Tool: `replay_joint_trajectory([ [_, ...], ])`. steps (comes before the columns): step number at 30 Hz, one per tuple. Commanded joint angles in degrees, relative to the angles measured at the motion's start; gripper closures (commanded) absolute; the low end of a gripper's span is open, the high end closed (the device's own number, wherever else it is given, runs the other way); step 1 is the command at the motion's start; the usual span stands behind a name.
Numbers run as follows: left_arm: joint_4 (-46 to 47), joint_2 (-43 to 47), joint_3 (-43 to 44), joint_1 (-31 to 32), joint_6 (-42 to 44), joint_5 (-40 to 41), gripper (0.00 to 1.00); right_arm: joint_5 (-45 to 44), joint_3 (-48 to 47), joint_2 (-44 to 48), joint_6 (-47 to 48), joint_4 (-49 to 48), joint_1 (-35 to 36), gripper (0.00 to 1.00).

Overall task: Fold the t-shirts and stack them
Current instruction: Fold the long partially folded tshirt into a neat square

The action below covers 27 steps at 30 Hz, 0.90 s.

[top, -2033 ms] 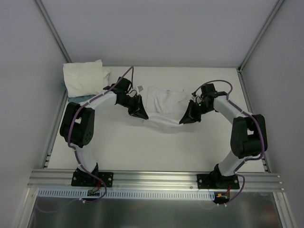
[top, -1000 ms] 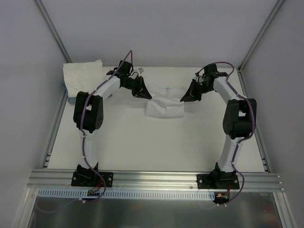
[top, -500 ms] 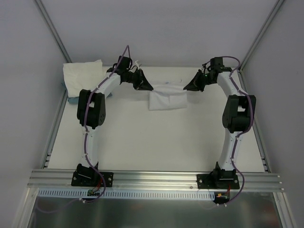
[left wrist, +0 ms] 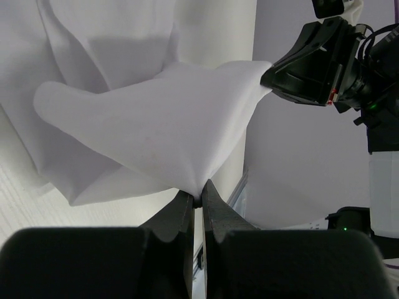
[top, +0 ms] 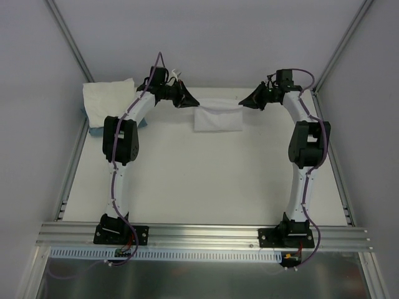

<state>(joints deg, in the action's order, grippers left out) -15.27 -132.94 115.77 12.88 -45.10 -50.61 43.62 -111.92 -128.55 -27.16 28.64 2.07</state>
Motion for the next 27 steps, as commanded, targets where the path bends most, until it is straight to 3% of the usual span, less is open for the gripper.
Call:
replay_joint_trajectory([
  [1,1.64,-2.13,4.2,-1.19,-2.62,-1.07,1.0,0.15,-5.14,-1.6,-3.25,-3.16,-0.75,0.98],
  [7,6.82,-5.04,5.61,-2.07,-5.08,0.25,1.0,-1.16,-5.59,-4.33,-8.69,-13.43,-0.75,0.98],
  [14,14.74,-11.8,12.01,-3.74,-9.21,3.93,1.0,-1.34,-12.6,-13.63,-17.92,-25.03,-0.66,0.96],
  [16,16.83,-13.74,12.38,-4.09,-10.0,5.34,1.0,-1.52,-15.51,-16.37,-20.2,-26.53,-0.4,0.91],
  [17,17.2,-14.27,12.38,-4.36,-10.01,7.52,0.97,-1.69,-16.48,-18.9,-21.87,-31.23,-0.4,0.79],
  [18,17.2,-15.23,12.38,-4.53,-10.44,8.67,0.85,-2.04,-16.58,-20.06,-23.71,-32.93,-0.22,0.48],
  [19,16.59,-15.41,12.29,-4.62,-10.79,10.08,0.06,-2.48,-16.75,-20.94,-25.73,-34.08,-0.39,0.01],
  [20,17.63,-15.5,11.25,-4.88,-10.88,11.31,0.01,-3.18,-16.41,-21.56,-26.45,-36.01,-0.4,0.01],
  [23,20.28,-13.75,8.43,-4.89,-9.75,12.19,0.01,-4.59,-12.81,-19.64,-25.41,-40.94,-0.22,0.01],
  [27,27.21,-2.28,-2.63,-4.89,-3.96,15.18,0.01,-3.72,-5.88,-10.87,-19.08,-38.58,-0.75,0.01],
])
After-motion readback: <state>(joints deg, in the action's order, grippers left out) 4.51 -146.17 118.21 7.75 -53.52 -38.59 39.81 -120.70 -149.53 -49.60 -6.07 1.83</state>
